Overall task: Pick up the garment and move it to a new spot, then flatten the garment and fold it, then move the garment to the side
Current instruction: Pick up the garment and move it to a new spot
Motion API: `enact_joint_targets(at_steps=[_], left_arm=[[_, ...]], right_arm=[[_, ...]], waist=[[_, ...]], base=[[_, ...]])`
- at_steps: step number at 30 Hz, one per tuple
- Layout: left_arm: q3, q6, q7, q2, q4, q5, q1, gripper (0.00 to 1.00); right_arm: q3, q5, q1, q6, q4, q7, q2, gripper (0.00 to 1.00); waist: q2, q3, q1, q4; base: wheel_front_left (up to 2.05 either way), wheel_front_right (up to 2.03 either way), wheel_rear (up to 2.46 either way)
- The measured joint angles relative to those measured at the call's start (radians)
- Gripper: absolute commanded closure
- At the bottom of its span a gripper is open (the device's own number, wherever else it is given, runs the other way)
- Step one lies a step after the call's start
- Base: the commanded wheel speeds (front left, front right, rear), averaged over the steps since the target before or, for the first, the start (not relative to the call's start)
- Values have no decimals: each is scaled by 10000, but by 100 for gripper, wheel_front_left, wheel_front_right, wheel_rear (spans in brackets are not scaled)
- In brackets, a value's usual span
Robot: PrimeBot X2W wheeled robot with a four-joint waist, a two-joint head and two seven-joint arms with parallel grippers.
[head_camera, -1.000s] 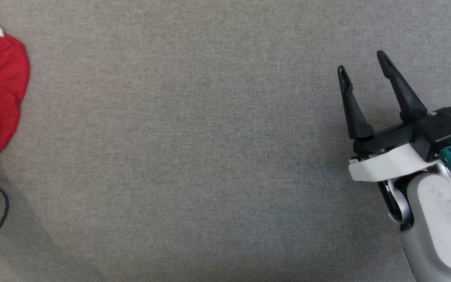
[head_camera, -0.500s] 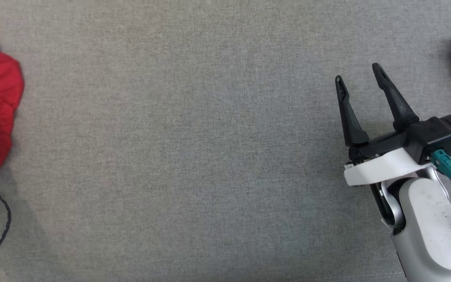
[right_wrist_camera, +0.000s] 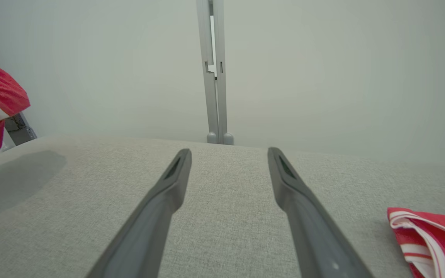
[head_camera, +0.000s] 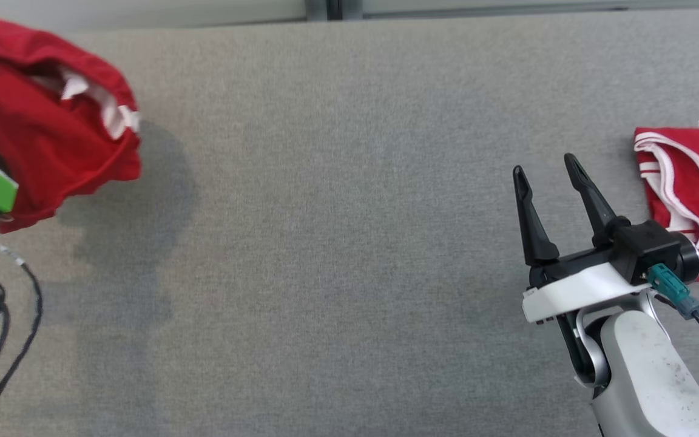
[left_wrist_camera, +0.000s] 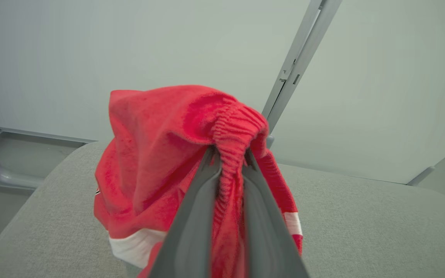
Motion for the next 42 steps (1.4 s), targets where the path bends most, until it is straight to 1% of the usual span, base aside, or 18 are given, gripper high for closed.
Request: enact_joint_targets(at_steps=[5,9,13,18,22,25,30,31,32,34,36,42], left_arm=[[-662,-2,303,-585,-1329,-196,95,100],[-1632,-6,355,-1313,-1996,-351,145,100],[-2600,-19,178,-2000,-2125,-435,272,100],[-3557,-50,-190,-2568,-1634,-610,412,100],[-4109,-61,-612,-2583,-890,-652,458,100],[-4460,-61,-963,-2243,109,-293,484,100],[-4821,-61,-2182,-1699,2161,639,684,100],[-4861,-61,-2441,-1672,2437,761,703,57],[-4936,-61,-2763,-1664,2715,853,702,0],[-5091,-61,-3323,-1728,3179,943,704,0],[-5241,-61,-3894,-1818,3452,1097,702,0],[-5536,-61,-5242,-2021,3820,1233,895,0]], right_arm=[[-77,0,135,0,44,-23,113,0],[-228,-23,272,0,4,-40,127,0],[-286,-35,301,0,-54,-54,119,0],[-305,-19,314,0,-123,-56,140,0],[-290,2,327,0,-174,-56,226,0],[-357,71,328,0,-199,-58,267,0],[-485,90,347,0,-244,-63,343,0],[-512,90,365,0,-257,-65,353,0],[-573,88,403,0,-267,-63,368,0],[-715,73,522,0,-265,-65,389,0],[-823,52,569,0,-261,-65,395,0],[-1315,-77,821,0,-353,-65,316,0]], waist=[[0,-668,0,-293],[0,-946,0,-779],[0,-1073,0,-1395],[1,-1012,0,-2300],[0,-833,0,-3083],[0,-649,0,-3632],[0,-326,0,-4439],[0,-274,0,-4539],[0,-207,0,-4647],[0,-78,0,-4757],[0,-29,0,-4721],[0,-49,0,-4283]], base=[[0,0,0],[0,0,0],[0,0,0],[0,0,0],[0,0,0],[0,0,0],[0,0,0],[0,0,0],[0,0,0],[0,0,0],[0,0,0],[0,0,0]])
